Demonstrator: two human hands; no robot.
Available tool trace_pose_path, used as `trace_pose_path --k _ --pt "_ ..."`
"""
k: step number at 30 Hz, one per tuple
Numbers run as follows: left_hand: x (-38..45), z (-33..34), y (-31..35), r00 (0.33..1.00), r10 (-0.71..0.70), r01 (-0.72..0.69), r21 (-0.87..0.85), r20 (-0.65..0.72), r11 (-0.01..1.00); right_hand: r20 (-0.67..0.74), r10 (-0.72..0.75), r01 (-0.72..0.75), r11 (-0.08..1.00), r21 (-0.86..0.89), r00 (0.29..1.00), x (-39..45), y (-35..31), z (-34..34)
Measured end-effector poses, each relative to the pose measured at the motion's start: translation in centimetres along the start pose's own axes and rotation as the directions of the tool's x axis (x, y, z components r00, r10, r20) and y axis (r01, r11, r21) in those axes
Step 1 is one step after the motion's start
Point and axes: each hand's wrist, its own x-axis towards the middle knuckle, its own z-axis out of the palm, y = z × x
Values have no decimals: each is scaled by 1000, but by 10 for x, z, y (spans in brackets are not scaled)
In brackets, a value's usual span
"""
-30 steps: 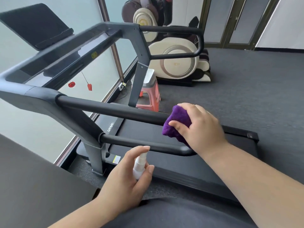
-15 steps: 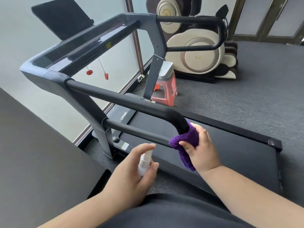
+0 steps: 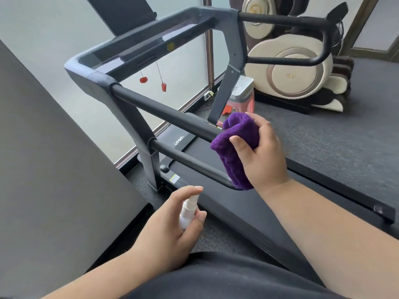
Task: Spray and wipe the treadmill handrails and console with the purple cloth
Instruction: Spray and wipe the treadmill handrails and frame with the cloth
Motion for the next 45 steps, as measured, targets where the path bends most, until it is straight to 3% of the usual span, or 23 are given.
trace_pose_path --k 4,8,14,18,23,28,32,35,40,43,45 --pt "-9 -1 0 999 -31 32 19 -36 999 -4 -26 25 995 -100 1000 -12 12 9" --pt "-15 2 -3 996 -79 81 29 -49 996 -8 74 -75 995 -66 997 -42 41 7" --pt "-14 15 4 997 -76 76 19 3 997 97 163 -155 985 -79 982 -80 74 2" --pt "-9 23 12 998 -50 50 5 29 999 159 300 -277 949 -153 941 -89 83 -5" --pt "-3 24 18 998 2 -1 -13 57 1000 274 447 -436 894 -106 851 -102 89 -26" --pt "-2 21 17 999 1 -2 12 53 1000 102 373 -375 927 2 922 -89 62 -25" --pt "0 18 17 998 31 -32 16 61 999 75 269 -273 961 45 960 -71 42 -14" --pt "2 15 14 997 18 -20 25 70 999 115 364 -364 931 -18 924 -83 50 -6" --pt "2 7 -1 997 -7 5 20 74 1000 194 599 -605 796 -30 777 -137 75 -8" --pt "5 5 -16 995 -19 17 13 100 1000 281 564 -572 818 -64 776 -149 68 -5" --pt "9 4 -28 992 -26 28 -12 126 1000 366 443 -441 892 -95 818 -142 57 1"
